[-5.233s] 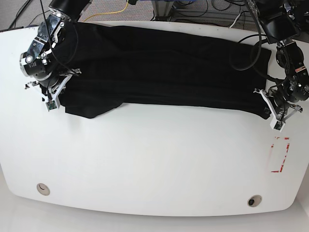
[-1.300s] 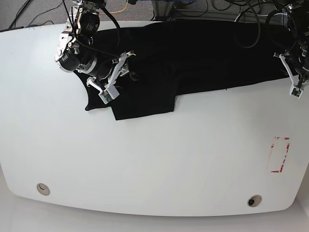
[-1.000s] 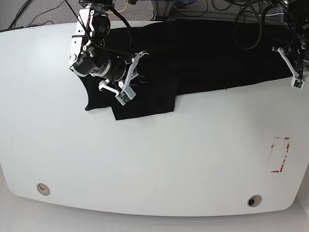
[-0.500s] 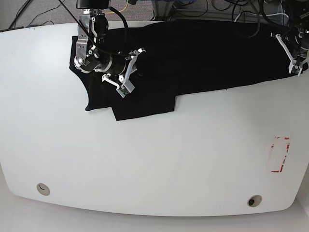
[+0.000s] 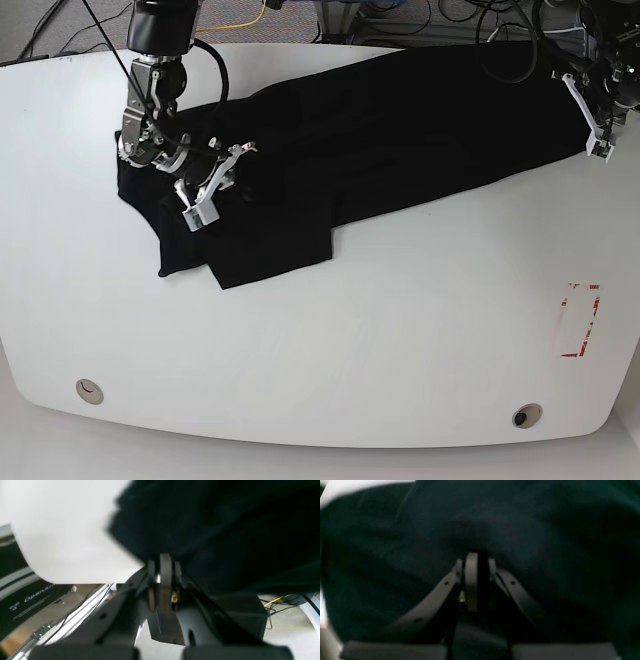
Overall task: Layout the t-shirt on the table in an organized manner, then fold the t-shirt properly
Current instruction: 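Grasp the folded shirt's side with the right gripper and fold inward, then move the left gripper down onto the shirt's other end and grasp it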
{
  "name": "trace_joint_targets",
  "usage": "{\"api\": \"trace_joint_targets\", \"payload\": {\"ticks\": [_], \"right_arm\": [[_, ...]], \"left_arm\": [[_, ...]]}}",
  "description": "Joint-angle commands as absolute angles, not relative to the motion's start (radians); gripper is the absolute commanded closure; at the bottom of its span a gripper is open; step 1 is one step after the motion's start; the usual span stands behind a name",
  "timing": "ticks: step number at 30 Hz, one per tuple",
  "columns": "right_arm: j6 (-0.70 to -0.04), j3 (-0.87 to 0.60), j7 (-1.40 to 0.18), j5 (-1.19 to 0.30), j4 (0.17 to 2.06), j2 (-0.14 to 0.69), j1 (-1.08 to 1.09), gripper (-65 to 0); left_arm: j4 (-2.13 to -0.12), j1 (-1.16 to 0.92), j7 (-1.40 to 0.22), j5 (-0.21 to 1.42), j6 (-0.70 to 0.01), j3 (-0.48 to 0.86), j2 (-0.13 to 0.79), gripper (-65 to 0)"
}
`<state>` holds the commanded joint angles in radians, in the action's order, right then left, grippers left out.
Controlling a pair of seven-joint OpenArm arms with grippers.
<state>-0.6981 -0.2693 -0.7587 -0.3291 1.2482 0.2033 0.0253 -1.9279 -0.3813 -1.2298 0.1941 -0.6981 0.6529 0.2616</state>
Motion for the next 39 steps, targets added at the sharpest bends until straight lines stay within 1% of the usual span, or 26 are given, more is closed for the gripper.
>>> {"api": "trace_joint_targets", "payload": {"ticks": [3, 9, 14, 18, 26, 32, 39], "right_arm": [[-0.698, -0.275, -0.757, -0.331, 1.224, 0.228, 0.054, -6.0], [-0.698, -0.282, -0.757, -0.331, 1.224, 0.239, 0.062, -6.0], [-0.698, -0.282, -0.757, -0.331, 1.224, 0.236, 0.07, -6.0], [-0.698, -0.282, -0.757, -0.331, 1.224, 0.236, 0.068, -6.0], [-0.698, -0.282, -0.757, -0.331, 1.224, 0.234, 0.067, -6.0], [-0.698, -0.282, -0.757, -0.331, 1.224, 0.234, 0.067, -6.0], [-0.698, -0.282, -0.757, -0.332, 1.224, 0.234, 0.067, -6.0]], "left_arm": [[-1.928, -0.384, -1.23, 0.194, -0.698, 0.628, 0.242, 0.0], [-1.928, -0.386, -1.23, 0.194, -0.698, 0.622, 0.203, 0.0], [-1.929, -0.386, -1.231, 0.2, -0.698, 0.619, 0.191, 0.0], [-1.933, -0.386, -1.234, 0.2, -0.698, 0.596, 0.162, 0.0], [-1.933, -0.386, -1.27, 0.202, -0.698, 0.593, 0.128, 0.0], [-1.933, -0.386, -1.27, 0.202, -0.698, 0.547, 0.133, 0.0], [-1.926, -0.384, -1.267, 0.196, -0.698, 0.542, 0.13, 0.0]]}}
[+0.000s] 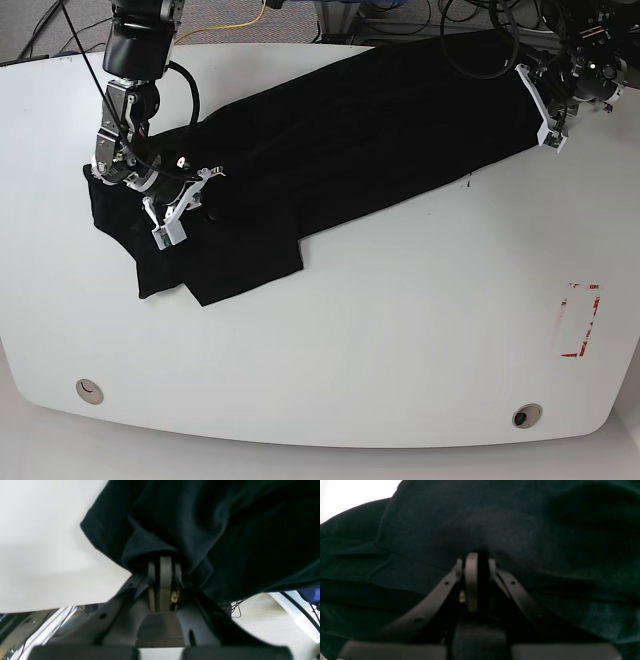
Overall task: Layout the t-shirt on the table in an organized manner, then fold the t-shirt properly
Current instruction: 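Move the left gripper down onto the shirt's other end and grasp it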
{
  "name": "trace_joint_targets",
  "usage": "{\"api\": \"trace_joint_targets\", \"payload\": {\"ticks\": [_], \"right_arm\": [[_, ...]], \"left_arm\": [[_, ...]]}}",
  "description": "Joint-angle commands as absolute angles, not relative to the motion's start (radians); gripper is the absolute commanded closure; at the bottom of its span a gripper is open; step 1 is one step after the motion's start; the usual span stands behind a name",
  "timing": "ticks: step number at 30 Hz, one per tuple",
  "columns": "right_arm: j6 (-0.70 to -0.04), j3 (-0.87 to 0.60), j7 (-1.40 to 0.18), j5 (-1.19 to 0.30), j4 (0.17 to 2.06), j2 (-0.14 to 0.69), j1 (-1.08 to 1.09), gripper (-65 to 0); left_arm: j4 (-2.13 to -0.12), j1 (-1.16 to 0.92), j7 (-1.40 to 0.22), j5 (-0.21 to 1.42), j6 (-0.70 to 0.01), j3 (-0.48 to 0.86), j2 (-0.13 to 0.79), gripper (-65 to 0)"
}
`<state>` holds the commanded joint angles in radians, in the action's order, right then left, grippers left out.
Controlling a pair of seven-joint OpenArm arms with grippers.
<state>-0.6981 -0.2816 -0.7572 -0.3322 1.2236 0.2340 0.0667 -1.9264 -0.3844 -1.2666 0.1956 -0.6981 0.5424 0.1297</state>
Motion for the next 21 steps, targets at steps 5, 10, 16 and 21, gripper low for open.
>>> {"api": "trace_joint_targets", "payload": {"ticks": [5, 10, 16, 21], "right_arm": [[-0.698, -0.282, -0.757, -0.337, 1.224, 0.234, 0.067, -6.0], [-0.698, -0.285, -0.757, -0.34, 1.224, 0.234, 0.067, -6.0], [-0.698, -0.285, -0.757, -0.34, 1.225, 0.234, 0.067, -6.0], [-0.698, -0.285, -0.757, -0.34, 1.227, 0.234, 0.062, -6.0]], "left_arm": [[-1.914, -0.384, -1.264, 0.196, -0.698, 0.541, 0.13, 0.0], [-1.836, -0.38, -1.262, 0.196, -0.698, 0.541, 0.136, 0.0], [-1.67, -0.321, -1.214, 0.196, -0.698, 0.541, 0.186, 0.0], [-1.626, -0.277, -1.214, 0.197, -0.698, 0.541, 0.223, 0.0]]}}
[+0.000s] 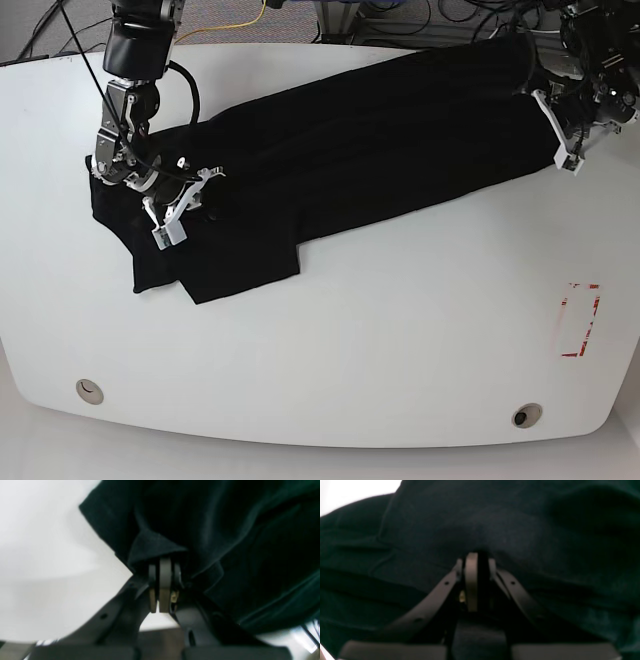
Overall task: Layout the t-shirt on the table in an organized manner, then fold the t-shirt properly
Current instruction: 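Move the left gripper down onto the shirt's other end and grasp it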
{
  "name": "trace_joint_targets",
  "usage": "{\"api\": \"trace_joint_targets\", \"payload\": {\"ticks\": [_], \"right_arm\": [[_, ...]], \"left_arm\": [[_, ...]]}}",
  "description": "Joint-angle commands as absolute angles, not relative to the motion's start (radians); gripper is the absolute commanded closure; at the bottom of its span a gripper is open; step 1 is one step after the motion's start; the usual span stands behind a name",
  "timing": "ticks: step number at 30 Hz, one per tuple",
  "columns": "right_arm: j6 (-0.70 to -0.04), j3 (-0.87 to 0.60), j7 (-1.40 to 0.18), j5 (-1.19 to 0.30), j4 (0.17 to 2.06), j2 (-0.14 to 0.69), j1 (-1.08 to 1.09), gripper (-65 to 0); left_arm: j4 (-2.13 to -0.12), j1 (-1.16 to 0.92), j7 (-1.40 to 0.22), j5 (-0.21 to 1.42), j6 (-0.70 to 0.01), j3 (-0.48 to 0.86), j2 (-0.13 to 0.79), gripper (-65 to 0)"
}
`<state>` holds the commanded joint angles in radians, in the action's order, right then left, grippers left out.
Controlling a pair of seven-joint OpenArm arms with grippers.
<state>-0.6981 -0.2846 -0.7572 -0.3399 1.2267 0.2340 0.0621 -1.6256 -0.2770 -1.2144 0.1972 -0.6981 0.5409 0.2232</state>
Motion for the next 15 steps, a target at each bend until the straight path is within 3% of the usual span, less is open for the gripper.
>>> {"api": "trace_joint_targets", "payload": {"ticks": [6, 15], "right_arm": [[-0.698, -0.285, -0.757, -0.34, 1.227, 0.234, 0.058, -6.0], [-0.698, -0.285, -0.757, -0.34, 1.227, 0.234, 0.058, -5.9]], "left_arm": [[-1.573, -0.182, -1.213, 0.196, -0.698, 0.536, 0.246, 0.0], [-1.377, 0.035, -1.196, 0.196, -0.698, 0.394, 0.298, 0.0]]}}
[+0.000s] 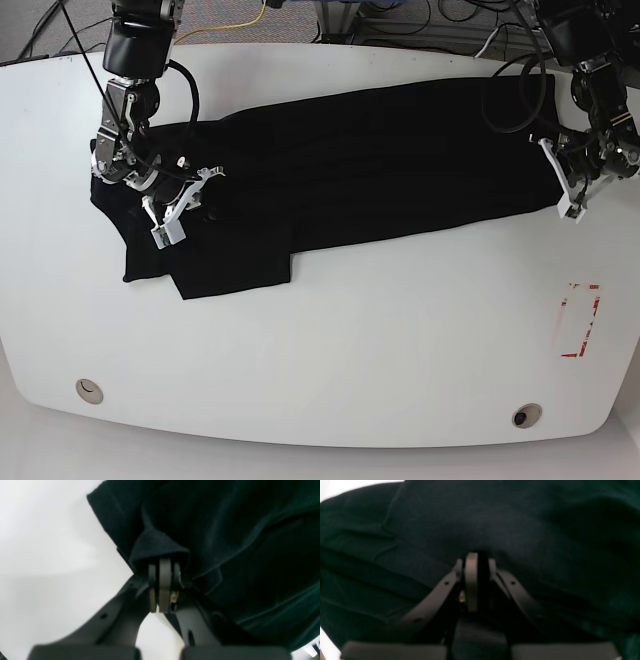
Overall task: Layout the t-shirt on the table in an organized manner, then fold the t-shirt properly
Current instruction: 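Move the left gripper down onto the shirt's other end and grasp it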
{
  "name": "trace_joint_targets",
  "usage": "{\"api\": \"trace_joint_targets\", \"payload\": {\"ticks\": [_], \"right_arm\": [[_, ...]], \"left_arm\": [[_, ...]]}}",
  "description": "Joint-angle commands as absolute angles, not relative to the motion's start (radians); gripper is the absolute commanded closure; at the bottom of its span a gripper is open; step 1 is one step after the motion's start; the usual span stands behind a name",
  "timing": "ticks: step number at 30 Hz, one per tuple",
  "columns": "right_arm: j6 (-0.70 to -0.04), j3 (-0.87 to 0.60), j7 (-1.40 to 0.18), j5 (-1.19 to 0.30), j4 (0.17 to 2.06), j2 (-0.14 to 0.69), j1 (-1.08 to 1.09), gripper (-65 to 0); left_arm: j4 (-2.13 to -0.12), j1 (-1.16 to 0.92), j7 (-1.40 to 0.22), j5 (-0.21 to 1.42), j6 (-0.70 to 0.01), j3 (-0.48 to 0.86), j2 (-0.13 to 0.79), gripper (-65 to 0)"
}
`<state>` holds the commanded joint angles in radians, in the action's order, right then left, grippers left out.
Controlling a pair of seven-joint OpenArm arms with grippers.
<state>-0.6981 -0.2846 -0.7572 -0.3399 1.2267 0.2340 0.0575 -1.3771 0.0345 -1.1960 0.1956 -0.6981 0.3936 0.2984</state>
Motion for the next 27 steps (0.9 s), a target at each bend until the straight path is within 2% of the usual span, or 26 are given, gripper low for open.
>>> {"api": "trace_joint_targets", "payload": {"ticks": [12, 21, 24, 27], "right_arm": [[-0.698, -0.288, -0.759, -0.341, 1.268, 0.234, 0.027, -5.9], [-0.698, -0.291, -0.759, -0.341, 1.443, 0.232, -0.085, -5.7], [-0.698, -0.351, -0.757, -0.341, 1.478, 0.223, -0.12, -5.7], [-0.698, -0.42, -0.757, -0.329, 1.501, 0.18, -0.143, -5.7]], "left_arm": [[-1.204, 0.216, -1.078, 0.196, -0.698, 0.156, 0.32, 0.0], [-1.202, 0.225, -1.086, 0.197, -0.698, 0.151, 0.364, 0.0], [-1.202, 0.206, -1.086, 0.199, -0.698, 0.151, 0.371, 0.0], [-1.204, 0.182, -1.079, 0.2, -0.698, 0.151, 0.39, 0.0]]}}
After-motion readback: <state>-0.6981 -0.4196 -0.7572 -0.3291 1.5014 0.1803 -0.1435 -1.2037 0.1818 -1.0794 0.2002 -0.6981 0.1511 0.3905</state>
